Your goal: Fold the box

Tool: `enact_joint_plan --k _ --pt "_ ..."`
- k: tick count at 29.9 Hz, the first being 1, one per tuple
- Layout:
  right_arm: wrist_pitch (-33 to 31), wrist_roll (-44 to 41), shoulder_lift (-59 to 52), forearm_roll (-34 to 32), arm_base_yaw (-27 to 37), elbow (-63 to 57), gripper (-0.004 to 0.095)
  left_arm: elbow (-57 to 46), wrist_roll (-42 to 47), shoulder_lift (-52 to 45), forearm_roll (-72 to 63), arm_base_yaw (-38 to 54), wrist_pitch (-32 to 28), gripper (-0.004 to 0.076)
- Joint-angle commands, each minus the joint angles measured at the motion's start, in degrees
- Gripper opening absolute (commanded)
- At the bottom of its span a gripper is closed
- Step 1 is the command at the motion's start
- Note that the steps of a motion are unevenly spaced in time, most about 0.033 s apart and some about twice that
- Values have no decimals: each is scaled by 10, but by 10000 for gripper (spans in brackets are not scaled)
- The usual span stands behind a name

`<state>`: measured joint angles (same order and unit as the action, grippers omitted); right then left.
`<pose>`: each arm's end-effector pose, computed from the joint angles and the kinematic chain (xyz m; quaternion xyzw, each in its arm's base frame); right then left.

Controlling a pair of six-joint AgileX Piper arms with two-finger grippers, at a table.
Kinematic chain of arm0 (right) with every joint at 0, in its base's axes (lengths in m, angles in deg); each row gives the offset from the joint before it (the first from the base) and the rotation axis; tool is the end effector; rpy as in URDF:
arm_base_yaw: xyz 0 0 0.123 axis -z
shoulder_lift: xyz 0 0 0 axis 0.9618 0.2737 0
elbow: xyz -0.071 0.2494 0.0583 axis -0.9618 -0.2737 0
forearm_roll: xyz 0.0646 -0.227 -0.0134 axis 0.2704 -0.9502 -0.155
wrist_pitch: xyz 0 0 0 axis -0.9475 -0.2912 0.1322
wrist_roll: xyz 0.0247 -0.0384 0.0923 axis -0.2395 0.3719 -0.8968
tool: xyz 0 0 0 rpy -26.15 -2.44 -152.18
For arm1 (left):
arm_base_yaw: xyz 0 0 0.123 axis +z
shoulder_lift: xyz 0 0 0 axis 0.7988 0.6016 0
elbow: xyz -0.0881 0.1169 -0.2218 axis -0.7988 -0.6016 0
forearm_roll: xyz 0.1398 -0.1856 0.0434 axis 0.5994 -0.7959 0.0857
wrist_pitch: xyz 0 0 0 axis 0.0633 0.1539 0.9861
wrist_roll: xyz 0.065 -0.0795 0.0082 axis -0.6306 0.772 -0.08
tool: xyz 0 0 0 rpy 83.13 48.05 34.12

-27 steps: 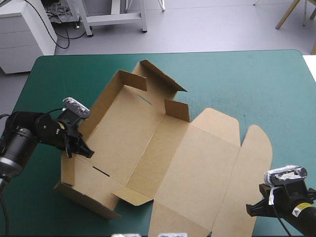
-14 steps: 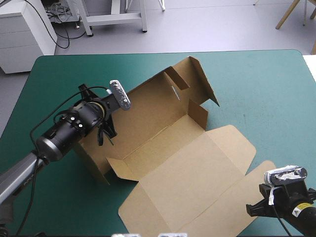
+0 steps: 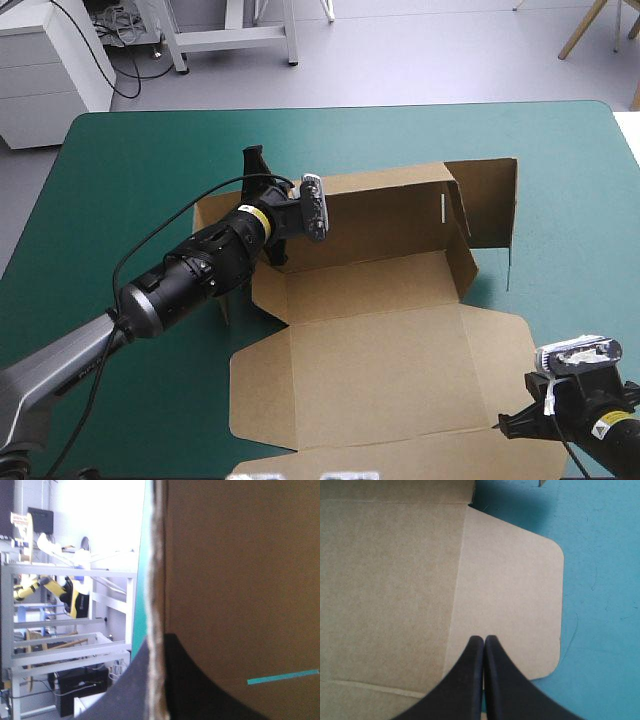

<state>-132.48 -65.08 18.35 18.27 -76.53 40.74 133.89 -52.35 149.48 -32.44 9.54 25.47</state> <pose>0.0669 0.0190 0.2658 -0.1097 0.9142 0.0556 0.3861 0.2665 -0.2025 0.3201 0.6031 0.6061 0.2179 0.4706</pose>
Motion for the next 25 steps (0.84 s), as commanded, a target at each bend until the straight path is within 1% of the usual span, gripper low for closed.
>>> enact_joint_plan --k 1,3,5,8,9,12,15,16,18,21,24,25 --pt "31 1 6 3 -1 14 -20 20 9 -14 53 -27 -27 -10" --pt "31 1 6 3 -1 14 -19 20 9 -6 61 -41 -13 -10" --pt "31 1 6 3 -1 14 -19 20 28 7 92 -61 20 -10" --pt "31 1 6 3 -1 14 -19 20 109 33 195 -96 83 -10" --pt "31 1 6 3 -1 14 -19 20 139 39 224 -105 95 -10" --pt "31 1 6 3 -1 14 -18 20 238 57 304 -129 105 -10" --pt "31 -1 6 3 -1 14 22 20 267 73 364 -145 119 -10" --pt "31 -1 6 3 -1 14 55 19 267 76 376 -149 125 -10" --pt "31 -11 6 -5 -1 14 156 19 272 80 390 -157 135 -10" --pt "32 -18 6 -10 -1 14 352 19 282 80 391 -162 127 -10" --pt "32 -22 7 -11 -1 14 581 19 288 80 394 -162 131 -10" --pt "32 -22 7 -11 -1 14 626 19 288 80 394 -162 135 -10"
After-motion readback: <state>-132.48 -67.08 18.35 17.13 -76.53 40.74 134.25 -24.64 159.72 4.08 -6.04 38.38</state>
